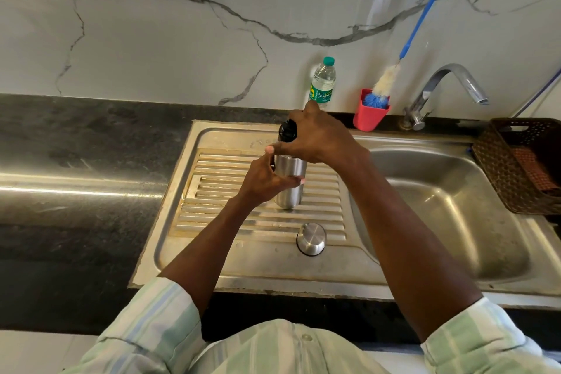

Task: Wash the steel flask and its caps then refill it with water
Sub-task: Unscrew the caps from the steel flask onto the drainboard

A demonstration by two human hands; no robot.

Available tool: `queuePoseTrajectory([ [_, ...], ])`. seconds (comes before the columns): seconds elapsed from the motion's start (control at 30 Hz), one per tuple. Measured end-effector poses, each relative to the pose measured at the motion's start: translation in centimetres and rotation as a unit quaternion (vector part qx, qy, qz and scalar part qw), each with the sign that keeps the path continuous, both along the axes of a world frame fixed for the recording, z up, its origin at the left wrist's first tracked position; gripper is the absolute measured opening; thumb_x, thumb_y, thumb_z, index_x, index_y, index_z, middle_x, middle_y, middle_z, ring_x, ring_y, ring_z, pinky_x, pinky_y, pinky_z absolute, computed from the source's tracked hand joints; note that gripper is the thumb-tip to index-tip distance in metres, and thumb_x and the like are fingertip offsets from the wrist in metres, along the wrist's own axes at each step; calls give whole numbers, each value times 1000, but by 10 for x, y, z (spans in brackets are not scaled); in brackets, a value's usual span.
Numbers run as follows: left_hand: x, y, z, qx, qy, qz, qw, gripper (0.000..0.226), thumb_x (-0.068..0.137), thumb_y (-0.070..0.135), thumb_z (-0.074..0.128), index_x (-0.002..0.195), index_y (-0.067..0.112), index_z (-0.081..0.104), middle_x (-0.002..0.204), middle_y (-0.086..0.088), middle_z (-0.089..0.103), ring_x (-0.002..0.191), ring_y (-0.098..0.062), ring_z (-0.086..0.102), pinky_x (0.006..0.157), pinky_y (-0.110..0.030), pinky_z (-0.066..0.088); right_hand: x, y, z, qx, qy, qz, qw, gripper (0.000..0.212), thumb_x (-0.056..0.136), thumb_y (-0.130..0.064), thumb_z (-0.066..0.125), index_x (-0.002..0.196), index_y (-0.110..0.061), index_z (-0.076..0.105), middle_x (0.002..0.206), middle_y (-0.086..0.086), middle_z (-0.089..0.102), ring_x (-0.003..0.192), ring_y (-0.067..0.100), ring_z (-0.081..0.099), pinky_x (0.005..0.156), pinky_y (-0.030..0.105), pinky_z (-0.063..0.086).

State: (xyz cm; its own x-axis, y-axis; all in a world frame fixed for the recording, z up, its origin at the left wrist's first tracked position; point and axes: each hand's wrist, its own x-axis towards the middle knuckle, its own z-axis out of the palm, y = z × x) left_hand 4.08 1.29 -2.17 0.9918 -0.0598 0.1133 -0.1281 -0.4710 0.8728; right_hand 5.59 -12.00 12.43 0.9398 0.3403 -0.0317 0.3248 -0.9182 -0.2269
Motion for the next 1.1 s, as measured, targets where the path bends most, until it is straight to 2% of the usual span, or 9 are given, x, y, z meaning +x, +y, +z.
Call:
queuePoseTrajectory([
  [0.17,-1,1,0,-2,0,2,1000,67,69,32,90,126,26,56,107,11,66,90,5,61,72,-6,47,4,-2,0,61,35,57,996,58,82,-29,73,136,-21,50,130,3,45,117,24,47,83,28,40],
  [0.3,0,1,-1,1,8,5,1000,68,68,34,90,127,27,56,104,15,65,89,8,60,70,-4,45,6,-14,10,186,157,107,964,75,78,8,60,144,-24,45,142,0,49,132,21,42,99,30,43],
  [0.43,0,0,-2,2,1,0,1000,76,70,35,90,134,23,52,112,13,61,96,-2,59,74,-4,44,4,-11,7,112,81,68,988,83,80,-46,74,150,-25,34,156,3,25,144,24,19,112,40,29],
  [0.5,0,0,-1,3,7,-2,1000,74,70,36,89,133,21,53,114,11,63,99,-3,61,76,-6,45,2,-5,1,56,25,19,998,83,76,-66,68,141,-19,44,141,6,34,131,23,33,100,39,38],
  [0.6,-2,0,0,0,10,5,1000,67,70,32,90,127,26,54,104,16,63,90,9,61,71,-3,45,0,1,-6,74,3,-4,997,66,79,-56,70,128,-15,53,122,5,46,106,21,49,78,30,40],
  [0.8,-2,0,-1,-8,11,2,1000,68,69,32,90,127,25,57,108,11,66,93,2,62,71,-5,46,6,-9,7,140,119,95,978,72,80,-5,66,145,-23,41,138,6,49,126,28,46,102,42,47],
  [0.93,1,0,-3,-7,-4,-2,1000,76,70,33,90,134,21,52,113,13,61,98,-2,59,75,-2,45,4,-8,6,82,73,58,992,87,79,-51,73,150,-25,30,156,4,22,144,25,16,113,44,28],
  [1.0,1,0,-4,-6,3,-2,1000,75,70,34,89,134,19,52,112,12,62,97,-2,61,73,-1,44,4,-3,1,44,27,18,998,83,77,-65,66,143,-21,41,141,6,34,132,25,33,99,39,39],
  [1.1,1,-1,-4,-9,4,1,1000,73,69,31,91,131,22,54,107,14,63,91,7,61,71,-2,45,2,0,-3,60,16,12,998,67,82,-51,70,136,-18,49,126,4,45,114,23,49,80,30,39],
])
